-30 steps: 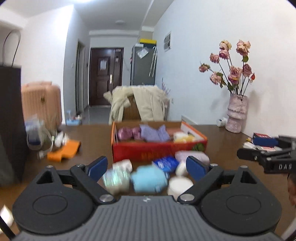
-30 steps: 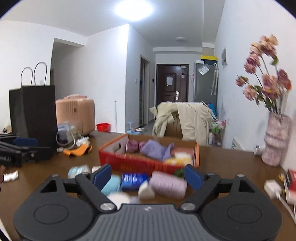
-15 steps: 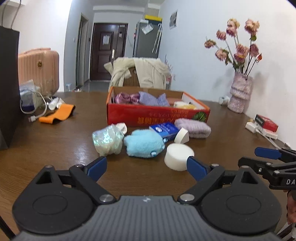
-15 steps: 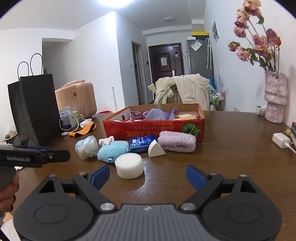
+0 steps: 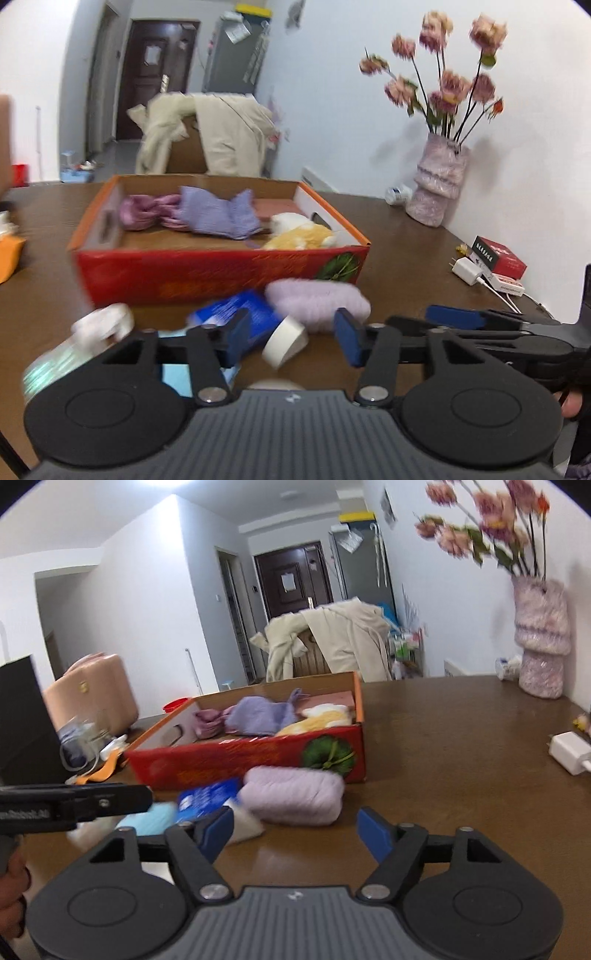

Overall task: Organize soft objects
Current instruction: 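Close both grippers together on the lavender rolled towel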

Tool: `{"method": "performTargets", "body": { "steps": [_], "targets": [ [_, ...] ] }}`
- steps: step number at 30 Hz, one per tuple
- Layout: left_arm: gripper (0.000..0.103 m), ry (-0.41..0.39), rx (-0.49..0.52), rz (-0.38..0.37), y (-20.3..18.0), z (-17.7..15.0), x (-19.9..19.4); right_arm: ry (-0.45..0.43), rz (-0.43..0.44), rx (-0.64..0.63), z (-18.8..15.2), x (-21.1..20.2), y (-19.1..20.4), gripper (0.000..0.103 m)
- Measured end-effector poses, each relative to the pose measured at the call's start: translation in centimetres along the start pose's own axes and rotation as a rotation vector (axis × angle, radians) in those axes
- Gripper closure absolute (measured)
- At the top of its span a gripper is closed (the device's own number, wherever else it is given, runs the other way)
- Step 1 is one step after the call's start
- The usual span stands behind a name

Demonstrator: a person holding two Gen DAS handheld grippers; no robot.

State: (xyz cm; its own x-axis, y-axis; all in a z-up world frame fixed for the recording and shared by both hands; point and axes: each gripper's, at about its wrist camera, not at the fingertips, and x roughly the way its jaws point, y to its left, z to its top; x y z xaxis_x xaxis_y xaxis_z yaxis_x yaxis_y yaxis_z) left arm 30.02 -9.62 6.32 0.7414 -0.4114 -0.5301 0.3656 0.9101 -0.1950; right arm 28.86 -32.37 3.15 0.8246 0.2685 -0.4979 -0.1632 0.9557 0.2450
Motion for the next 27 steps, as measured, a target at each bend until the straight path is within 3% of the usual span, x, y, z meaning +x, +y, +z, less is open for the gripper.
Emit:
{"method": "performTargets", "body": {
  "steps": [3,5,8,11,14,16,22,27],
  "targets": [
    [0.055,0.040,0.012,0.016,-0.4,1.6,4.6,0.036,0.032,0.070,1.7,3.6,-2.2,0.045],
    [0.055,0.075,0.006,0.021,-0.2,2.1,7.0,0.042,0.044,0.086,2.1,5.6,-3.1,0.045],
    [0.056,0.147,-0.034,-0.011,0.5,2.1,10.0,0.057,0.063,0.138,1.5,7.5,-4.0,0.053],
    [0.059,0.161,-0.041,-0.019,1.0,1.7,11.3,0.085,0.116,0.230,0.6,8.3,-5.4,0.055],
    [0.072,0.164,-0.048,-0.047,1.3,1.4,11.5,0.088,0.149,0.277,0.3,8.6,-6.1,0.058],
    [0.079,0.155,-0.048,-0.053,1.2,1.5,11.5,0.101,0.185,0.302,0.1,9.1,-6.3,0.067],
    [0.085,0.145,-0.050,-0.072,1.1,1.7,11.2,0.089,0.187,0.262,0.1,8.9,-5.6,0.078],
    [0.085,0.039,0.000,-0.086,-0.3,3.4,6.6,-0.008,0.208,0.223,1.7,5.0,-3.7,0.080]
  ]
}}
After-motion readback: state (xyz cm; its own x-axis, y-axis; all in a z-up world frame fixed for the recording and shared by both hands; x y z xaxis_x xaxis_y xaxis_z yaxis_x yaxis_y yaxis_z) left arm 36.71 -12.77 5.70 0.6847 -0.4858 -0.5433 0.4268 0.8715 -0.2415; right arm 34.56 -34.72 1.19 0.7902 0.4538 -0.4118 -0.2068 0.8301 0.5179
